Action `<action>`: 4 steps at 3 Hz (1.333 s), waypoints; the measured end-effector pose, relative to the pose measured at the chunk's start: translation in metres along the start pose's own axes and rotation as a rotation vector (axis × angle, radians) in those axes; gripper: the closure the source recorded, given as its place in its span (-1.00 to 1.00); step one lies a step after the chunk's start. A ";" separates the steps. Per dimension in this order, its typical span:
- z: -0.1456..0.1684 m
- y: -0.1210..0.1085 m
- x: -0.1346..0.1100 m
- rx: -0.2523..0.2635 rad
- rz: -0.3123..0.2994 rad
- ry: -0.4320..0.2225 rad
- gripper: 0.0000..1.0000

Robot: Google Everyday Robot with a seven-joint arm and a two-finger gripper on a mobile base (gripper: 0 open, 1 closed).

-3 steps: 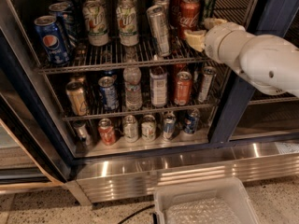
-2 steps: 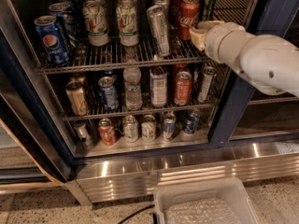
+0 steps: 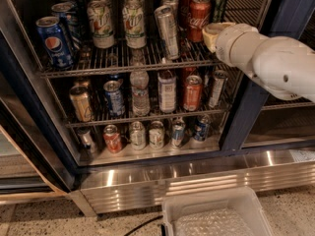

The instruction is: Pick coke can from top shelf of fridge

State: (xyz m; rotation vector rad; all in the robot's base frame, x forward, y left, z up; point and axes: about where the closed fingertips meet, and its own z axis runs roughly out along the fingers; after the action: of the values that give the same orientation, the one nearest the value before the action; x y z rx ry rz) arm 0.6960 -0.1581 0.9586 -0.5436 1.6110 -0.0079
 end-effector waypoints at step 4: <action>0.000 0.000 0.000 0.000 0.000 0.000 1.00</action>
Offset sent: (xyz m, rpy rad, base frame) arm 0.0000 0.0000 0.0000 0.0000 0.0000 0.0000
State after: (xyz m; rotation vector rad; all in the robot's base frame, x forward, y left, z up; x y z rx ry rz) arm 0.6959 -0.1580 0.9587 -0.5437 1.6108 -0.0079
